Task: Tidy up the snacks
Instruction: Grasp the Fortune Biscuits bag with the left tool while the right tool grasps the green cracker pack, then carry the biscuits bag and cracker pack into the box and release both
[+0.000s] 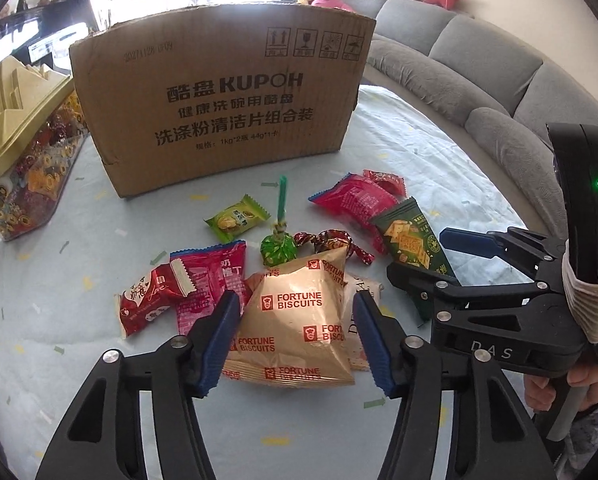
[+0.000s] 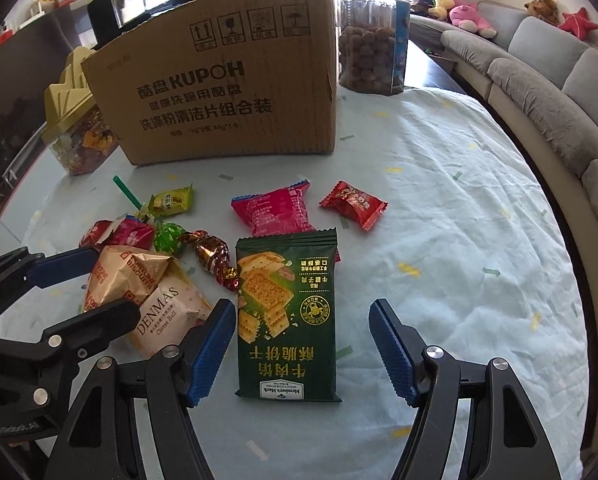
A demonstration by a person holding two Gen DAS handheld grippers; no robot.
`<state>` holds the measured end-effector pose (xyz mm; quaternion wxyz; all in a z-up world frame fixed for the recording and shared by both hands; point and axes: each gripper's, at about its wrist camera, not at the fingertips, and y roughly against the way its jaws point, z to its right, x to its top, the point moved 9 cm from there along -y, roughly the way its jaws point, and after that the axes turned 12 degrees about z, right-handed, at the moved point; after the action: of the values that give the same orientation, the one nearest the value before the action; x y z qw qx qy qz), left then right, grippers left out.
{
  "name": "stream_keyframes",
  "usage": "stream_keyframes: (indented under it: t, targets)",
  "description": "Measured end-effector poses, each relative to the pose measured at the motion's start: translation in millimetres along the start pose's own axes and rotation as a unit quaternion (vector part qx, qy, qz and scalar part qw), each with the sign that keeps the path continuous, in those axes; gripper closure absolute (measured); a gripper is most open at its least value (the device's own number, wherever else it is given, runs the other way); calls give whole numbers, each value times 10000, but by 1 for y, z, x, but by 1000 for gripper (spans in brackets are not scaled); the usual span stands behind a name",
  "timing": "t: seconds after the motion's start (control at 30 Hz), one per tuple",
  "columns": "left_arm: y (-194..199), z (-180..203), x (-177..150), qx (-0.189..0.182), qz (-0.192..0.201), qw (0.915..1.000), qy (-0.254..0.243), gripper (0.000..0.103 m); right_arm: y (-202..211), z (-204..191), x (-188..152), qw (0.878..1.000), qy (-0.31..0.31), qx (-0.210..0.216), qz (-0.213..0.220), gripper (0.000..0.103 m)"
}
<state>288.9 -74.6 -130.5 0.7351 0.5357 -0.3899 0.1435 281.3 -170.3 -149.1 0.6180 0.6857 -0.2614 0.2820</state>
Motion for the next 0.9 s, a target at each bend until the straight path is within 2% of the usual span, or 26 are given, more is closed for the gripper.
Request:
stream_keyframes:
  t: [0.23,0.37,0.43,0.67,0.9]
  targets:
    - [-3,-3,-3,-62,-24,9999,110,60,-4,-4,-2,10000,50,1,-37,36]
    - [-2,-4,-4,-45,-6,9998,190,61,-6,-7,-5,9999,68,41,-92,53]
    - [0,-4,-5,-32,8,9998,197,61,-5,-8,-5,9999,111,6,-82,57]
    - [13,-1,-1,19,177,9995,256,61,7,-10,-3,10000,84,35,25,58]
    - [42,-3,12,150,510,9982,286,61,37,-20,13,9992,90,161,359,58]
